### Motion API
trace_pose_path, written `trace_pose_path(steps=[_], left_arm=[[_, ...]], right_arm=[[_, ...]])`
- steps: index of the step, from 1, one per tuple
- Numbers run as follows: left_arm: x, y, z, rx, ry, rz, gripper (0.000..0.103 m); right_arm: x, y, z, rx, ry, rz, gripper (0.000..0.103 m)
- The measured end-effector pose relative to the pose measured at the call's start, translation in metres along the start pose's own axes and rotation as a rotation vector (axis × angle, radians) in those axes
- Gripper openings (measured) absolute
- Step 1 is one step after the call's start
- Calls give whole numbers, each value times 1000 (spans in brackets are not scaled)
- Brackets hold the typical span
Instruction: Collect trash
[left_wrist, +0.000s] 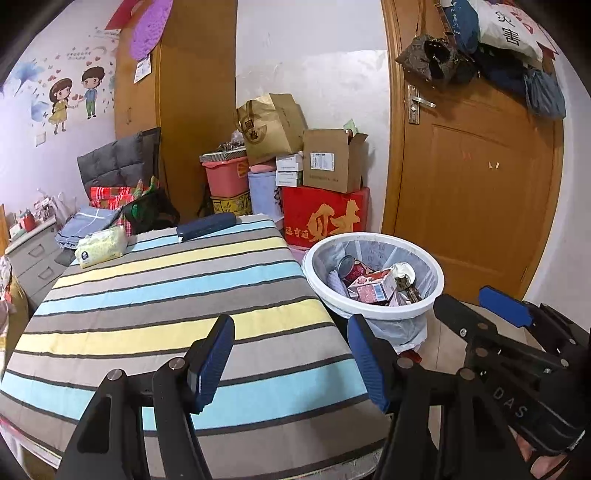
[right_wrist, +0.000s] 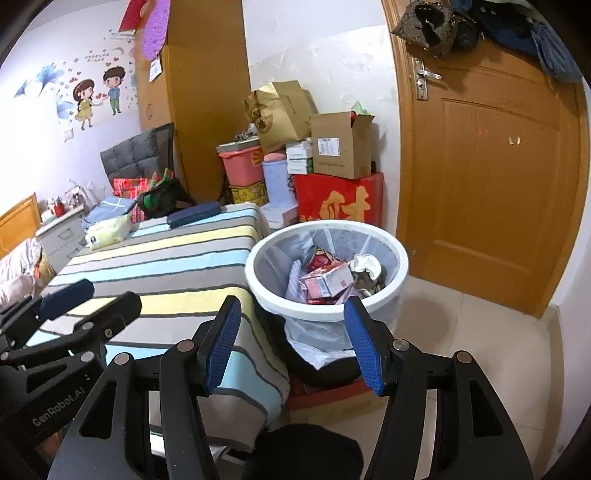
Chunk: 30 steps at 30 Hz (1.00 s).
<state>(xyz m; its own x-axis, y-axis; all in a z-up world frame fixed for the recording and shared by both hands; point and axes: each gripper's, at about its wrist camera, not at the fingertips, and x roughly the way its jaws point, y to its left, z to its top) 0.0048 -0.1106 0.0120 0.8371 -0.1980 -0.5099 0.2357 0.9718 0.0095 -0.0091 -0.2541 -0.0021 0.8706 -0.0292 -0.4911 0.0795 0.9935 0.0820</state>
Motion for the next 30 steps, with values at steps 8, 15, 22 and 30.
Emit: trace_pose_path(steps=[8, 15, 22, 30], left_arm=[[-8, 2, -5, -8, -6, 11, 63], [-10, 2, -5, -11, -9, 19, 63], [-11, 2, -5, -14, -12, 17, 63], [-14, 5, -8, -19, -15, 24, 63]], right_arm=[[-8, 1, -6, 12, -17, -18, 60], [-9, 2, -7, 15, -18, -24, 60], [-10, 3, -8, 14, -22, -24, 60], [-12, 5, -9, 14, -21, -21, 60]])
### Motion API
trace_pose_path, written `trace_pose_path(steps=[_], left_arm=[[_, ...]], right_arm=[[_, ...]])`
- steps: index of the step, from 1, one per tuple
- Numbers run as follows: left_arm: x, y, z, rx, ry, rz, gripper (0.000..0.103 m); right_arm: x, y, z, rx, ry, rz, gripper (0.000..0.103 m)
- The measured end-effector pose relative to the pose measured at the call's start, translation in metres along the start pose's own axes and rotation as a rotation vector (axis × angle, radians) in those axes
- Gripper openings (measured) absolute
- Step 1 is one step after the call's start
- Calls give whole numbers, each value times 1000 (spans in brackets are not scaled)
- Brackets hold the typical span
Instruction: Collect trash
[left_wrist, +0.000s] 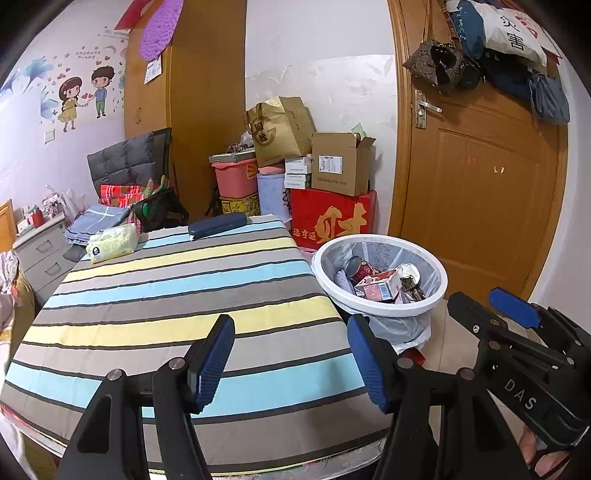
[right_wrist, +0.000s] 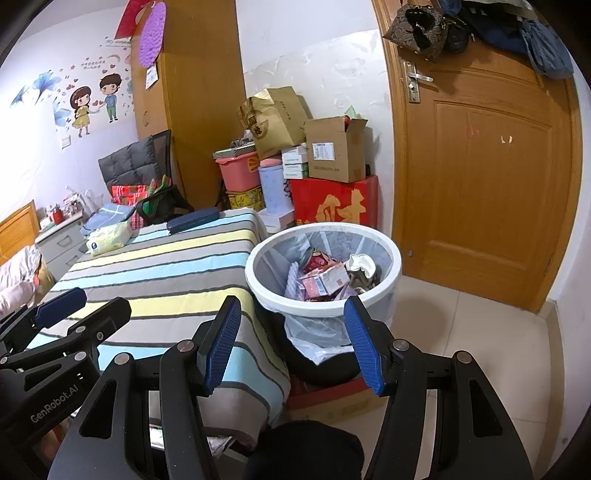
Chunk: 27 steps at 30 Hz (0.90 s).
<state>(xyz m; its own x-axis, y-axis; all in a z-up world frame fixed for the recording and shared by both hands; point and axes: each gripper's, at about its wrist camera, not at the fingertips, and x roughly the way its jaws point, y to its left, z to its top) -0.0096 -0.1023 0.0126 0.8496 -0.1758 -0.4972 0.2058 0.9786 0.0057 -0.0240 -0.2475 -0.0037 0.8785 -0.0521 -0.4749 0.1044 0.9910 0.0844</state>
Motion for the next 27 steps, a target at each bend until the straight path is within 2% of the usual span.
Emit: trace_pose_path(steps=[27], left_arm=[[-4, 2, 0, 2, -4, 1, 63]], right_arm=[[-5, 3, 1, 7, 0, 0, 60]])
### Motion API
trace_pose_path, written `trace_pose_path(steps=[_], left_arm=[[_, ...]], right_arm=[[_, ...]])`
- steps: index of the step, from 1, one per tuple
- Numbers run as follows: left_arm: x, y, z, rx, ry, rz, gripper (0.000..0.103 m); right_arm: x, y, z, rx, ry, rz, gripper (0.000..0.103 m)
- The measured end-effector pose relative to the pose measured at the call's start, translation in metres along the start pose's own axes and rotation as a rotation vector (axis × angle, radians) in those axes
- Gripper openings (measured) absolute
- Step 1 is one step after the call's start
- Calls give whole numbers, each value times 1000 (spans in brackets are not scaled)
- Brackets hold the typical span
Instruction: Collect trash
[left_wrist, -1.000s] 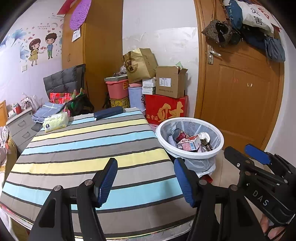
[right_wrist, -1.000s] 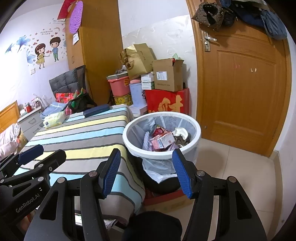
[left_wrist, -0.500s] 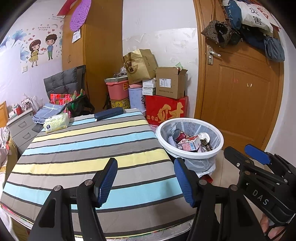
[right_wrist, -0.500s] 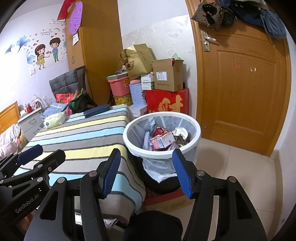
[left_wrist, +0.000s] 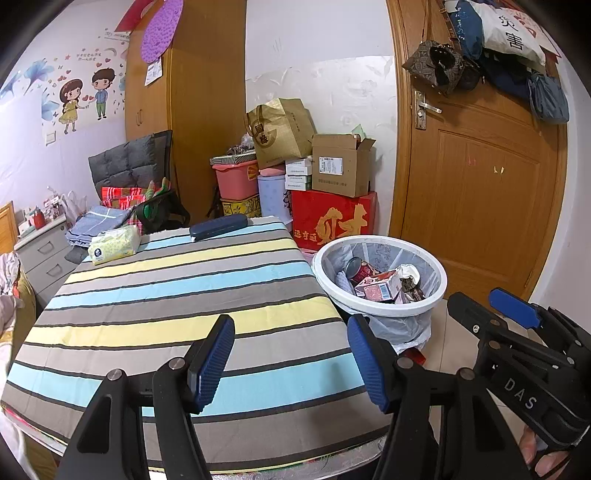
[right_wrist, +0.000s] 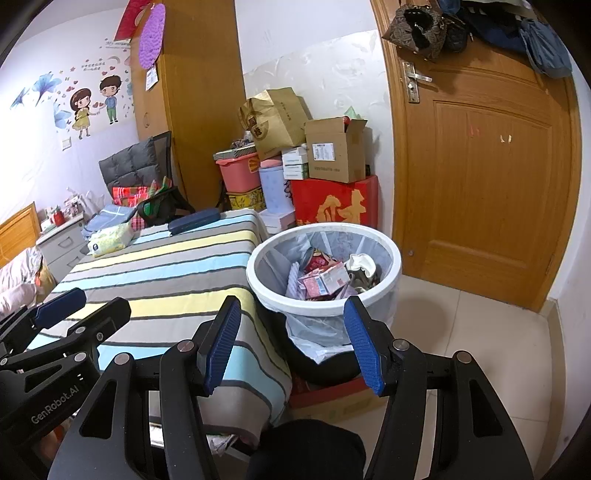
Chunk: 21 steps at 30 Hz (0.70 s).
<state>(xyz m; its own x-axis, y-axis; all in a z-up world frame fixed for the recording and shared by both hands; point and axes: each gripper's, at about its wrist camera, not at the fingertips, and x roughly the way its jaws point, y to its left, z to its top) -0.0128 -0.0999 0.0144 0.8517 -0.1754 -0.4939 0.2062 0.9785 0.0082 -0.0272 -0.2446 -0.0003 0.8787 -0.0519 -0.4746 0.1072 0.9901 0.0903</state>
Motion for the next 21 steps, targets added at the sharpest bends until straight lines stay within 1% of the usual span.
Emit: trace_pose_path(steps=[21], left_arm=[[-2, 1, 0, 0, -2, 2, 63]], right_arm=[[-1, 1, 0, 0, -2, 3, 60]])
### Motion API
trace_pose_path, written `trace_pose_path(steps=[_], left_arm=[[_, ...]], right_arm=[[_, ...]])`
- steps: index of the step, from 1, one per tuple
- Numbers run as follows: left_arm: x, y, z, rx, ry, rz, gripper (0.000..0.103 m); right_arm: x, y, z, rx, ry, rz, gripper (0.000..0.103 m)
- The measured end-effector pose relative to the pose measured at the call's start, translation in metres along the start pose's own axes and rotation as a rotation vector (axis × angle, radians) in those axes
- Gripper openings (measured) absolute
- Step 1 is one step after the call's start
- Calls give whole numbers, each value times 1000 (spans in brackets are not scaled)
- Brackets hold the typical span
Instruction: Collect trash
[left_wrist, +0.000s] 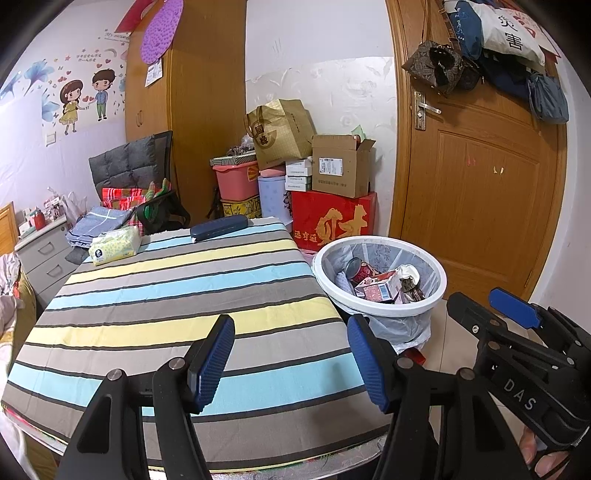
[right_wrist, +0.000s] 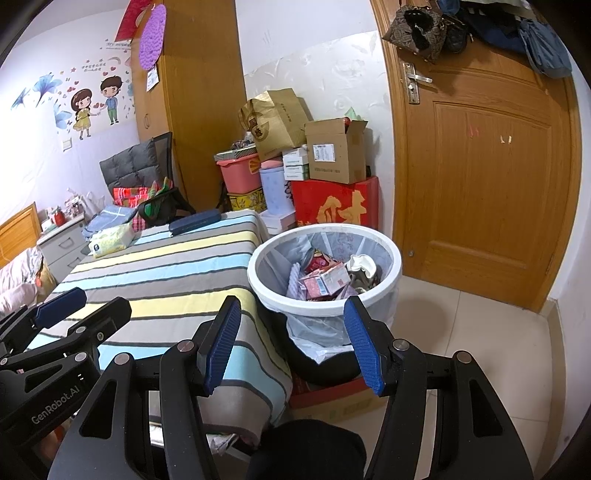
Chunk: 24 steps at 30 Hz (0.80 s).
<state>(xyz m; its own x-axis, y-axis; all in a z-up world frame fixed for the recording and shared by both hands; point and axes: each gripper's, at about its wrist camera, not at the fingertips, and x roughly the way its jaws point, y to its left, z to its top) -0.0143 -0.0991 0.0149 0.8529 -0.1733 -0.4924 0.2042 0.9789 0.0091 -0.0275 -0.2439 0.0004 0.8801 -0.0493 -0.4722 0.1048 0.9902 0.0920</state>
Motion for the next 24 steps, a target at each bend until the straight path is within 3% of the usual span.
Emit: trace_pose_path(steps=[24], left_arm=[[-2, 2, -1, 1, 2, 0, 63]], right_arm=[[1, 1, -1, 0, 0, -1, 60]])
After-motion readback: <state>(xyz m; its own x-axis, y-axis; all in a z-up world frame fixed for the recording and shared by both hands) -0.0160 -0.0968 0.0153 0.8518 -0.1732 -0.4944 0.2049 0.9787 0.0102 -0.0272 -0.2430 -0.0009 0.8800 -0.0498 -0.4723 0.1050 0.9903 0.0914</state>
